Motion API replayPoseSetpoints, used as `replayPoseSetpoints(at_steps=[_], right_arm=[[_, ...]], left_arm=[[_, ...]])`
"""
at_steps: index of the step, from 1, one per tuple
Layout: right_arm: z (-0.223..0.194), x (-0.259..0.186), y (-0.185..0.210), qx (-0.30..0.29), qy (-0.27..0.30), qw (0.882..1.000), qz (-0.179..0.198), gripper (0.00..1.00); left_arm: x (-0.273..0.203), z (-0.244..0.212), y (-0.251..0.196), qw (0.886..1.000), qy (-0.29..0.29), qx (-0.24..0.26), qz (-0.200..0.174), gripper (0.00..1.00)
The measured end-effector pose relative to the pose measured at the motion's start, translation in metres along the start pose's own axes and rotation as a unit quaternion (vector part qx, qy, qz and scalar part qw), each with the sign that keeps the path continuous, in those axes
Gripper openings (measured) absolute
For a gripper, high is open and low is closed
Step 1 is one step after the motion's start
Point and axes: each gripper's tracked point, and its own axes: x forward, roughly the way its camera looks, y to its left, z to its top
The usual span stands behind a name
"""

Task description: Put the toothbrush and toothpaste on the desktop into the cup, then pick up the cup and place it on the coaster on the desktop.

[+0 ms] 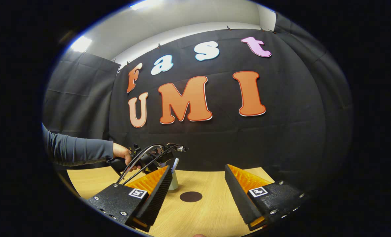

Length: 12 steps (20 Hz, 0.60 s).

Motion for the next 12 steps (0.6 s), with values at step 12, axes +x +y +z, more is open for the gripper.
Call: replayPoseSetpoints(at_steps=[12], right_arm=[[-0.004,-0.017,-0.017,0.007,0.009,1.0,-0.016,0.96]], left_arm=[[0.037,0.02,-0.011,0.999,0.008,0.037,-0.039,0.31]])
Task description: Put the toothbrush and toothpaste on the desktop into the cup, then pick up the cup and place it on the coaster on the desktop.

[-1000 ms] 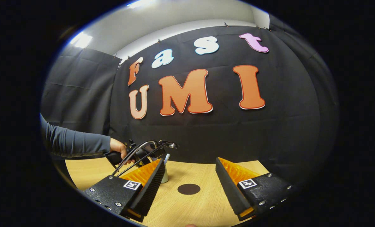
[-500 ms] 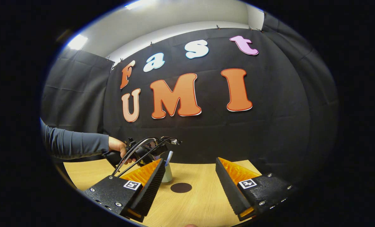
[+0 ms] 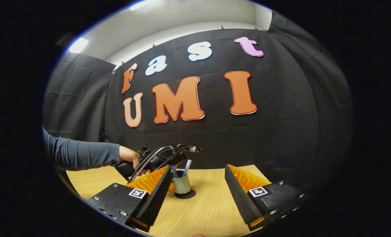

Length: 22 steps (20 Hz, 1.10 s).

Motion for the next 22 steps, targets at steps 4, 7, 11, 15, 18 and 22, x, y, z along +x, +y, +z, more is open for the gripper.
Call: replayPoseSetpoints(at_steps=[4,7,11,15,18,22], right_arm=[[-0.004,0.001,-0.001,0.003,0.005,1.0,0.0,0.97],[-0.013,0.0,-0.006,-0.01,0.015,1.0,-0.007,0.97],[-0.018,0.005,-0.003,0.001,0.027,1.0,-0.008,0.96],[-0.011,0.004,0.003,0.004,0.025,1.0,-0.008,0.96],[-0.002,0.003,0.015,-0.001,0.02,1.0,-0.007,0.96],[0.017,-0.002,0.032,-0.016,0.006,1.0,-0.006,0.97]], left_arm=[[0.008,-0.002,-0.006,1.0,0.006,0.004,-0.002,0.31],[0.007,-0.003,-0.003,1.0,0.006,-0.005,0.0,0.33],[-0.017,0.005,0.006,1.0,-0.025,0.008,0.001,0.58],[-0.052,0.012,0.002,0.997,-0.083,0.004,0.003,1.0],[-0.077,0.005,0.006,0.991,-0.132,-0.005,0.022,1.0],[-0.13,-0.008,0.008,0.968,-0.246,-0.032,0.04,1.0]])
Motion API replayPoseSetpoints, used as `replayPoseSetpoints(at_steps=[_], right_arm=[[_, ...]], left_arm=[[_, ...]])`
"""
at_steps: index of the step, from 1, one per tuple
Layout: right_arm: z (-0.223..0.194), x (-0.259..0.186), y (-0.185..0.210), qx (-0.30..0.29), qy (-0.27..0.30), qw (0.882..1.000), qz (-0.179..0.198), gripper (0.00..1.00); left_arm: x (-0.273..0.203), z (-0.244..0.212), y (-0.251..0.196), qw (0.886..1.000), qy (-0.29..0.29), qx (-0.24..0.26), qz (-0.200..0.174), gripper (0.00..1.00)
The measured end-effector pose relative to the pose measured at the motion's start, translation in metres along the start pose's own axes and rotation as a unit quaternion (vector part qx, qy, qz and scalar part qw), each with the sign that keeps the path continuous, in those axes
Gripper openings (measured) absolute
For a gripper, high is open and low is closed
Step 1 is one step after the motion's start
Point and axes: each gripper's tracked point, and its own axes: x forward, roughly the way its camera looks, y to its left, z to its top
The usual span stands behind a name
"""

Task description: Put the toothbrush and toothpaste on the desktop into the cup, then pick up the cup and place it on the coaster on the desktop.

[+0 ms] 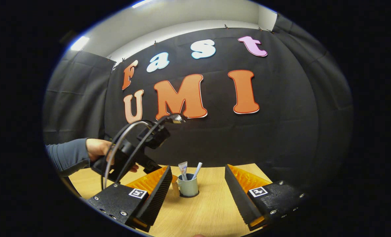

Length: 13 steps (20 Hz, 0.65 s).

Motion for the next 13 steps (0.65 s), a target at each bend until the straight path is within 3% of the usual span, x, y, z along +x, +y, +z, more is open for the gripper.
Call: replayPoseSetpoints(at_steps=[5,7,13], right_arm=[[0.017,-0.008,0.025,-0.015,-0.008,1.0,0.002,0.96],[0.021,-0.01,0.039,-0.019,-0.012,1.0,0.005,0.96],[0.026,-0.018,0.07,-0.04,-0.024,0.999,0.006,0.96]], left_arm=[[-0.101,0.013,0.018,0.987,-0.148,-0.018,0.054,1.0],[-0.128,0.004,0.026,0.982,-0.179,-0.033,0.053,1.0],[-0.201,-0.034,0.075,0.957,-0.252,-0.042,0.138,1.0]])
